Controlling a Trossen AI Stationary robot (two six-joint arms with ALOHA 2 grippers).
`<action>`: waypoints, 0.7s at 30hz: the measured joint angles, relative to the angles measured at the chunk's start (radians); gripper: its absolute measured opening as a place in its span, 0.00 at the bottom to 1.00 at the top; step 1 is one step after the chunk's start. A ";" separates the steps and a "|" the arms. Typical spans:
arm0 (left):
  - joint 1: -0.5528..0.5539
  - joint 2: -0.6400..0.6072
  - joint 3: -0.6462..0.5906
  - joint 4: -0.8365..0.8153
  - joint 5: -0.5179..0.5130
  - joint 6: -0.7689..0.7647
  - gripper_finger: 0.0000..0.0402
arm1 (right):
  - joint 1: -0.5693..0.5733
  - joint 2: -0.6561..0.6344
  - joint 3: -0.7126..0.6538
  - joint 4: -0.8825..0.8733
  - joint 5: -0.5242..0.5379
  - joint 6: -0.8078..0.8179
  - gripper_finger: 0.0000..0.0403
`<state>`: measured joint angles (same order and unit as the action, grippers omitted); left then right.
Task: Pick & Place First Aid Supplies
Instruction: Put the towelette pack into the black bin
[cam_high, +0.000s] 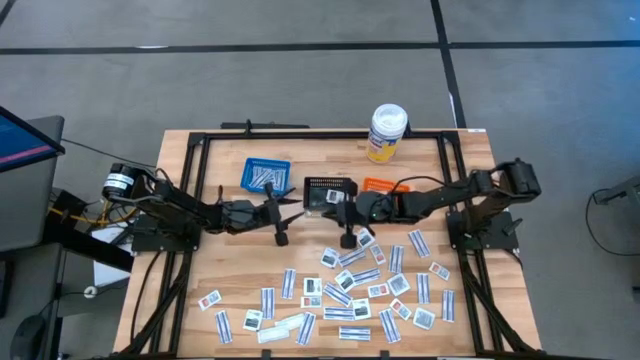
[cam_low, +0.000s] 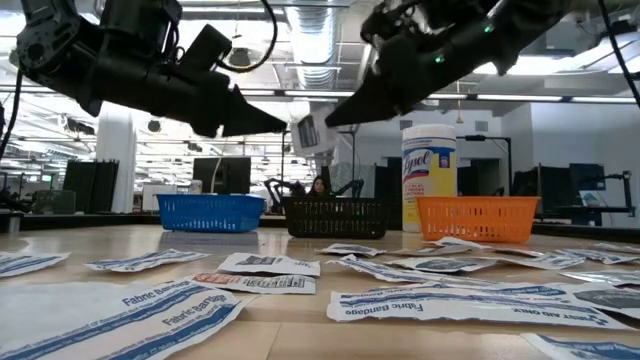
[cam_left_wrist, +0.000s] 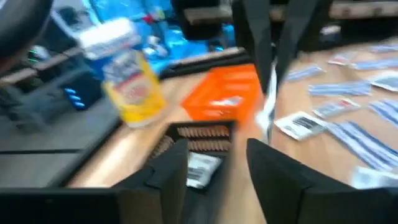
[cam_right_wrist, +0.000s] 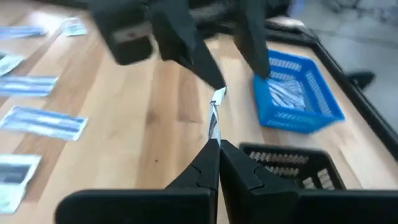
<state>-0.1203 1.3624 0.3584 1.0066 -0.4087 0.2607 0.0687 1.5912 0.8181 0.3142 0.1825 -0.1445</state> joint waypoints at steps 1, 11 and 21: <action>0.002 0.000 0.000 -0.005 0.041 -0.009 0.44 | 0.008 -0.003 0.000 -0.006 0.000 -0.020 0.00; 0.046 0.000 0.000 0.002 0.349 -0.136 0.47 | 0.050 0.001 0.000 0.047 -0.001 -0.154 0.00; 0.041 0.000 0.032 0.011 0.382 -0.138 0.37 | 0.048 0.001 0.000 0.134 -0.034 -0.154 0.00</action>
<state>-0.0792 1.3624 0.3907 1.0179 -0.0265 0.1226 0.1169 1.5921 0.8181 0.4480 0.1490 -0.2981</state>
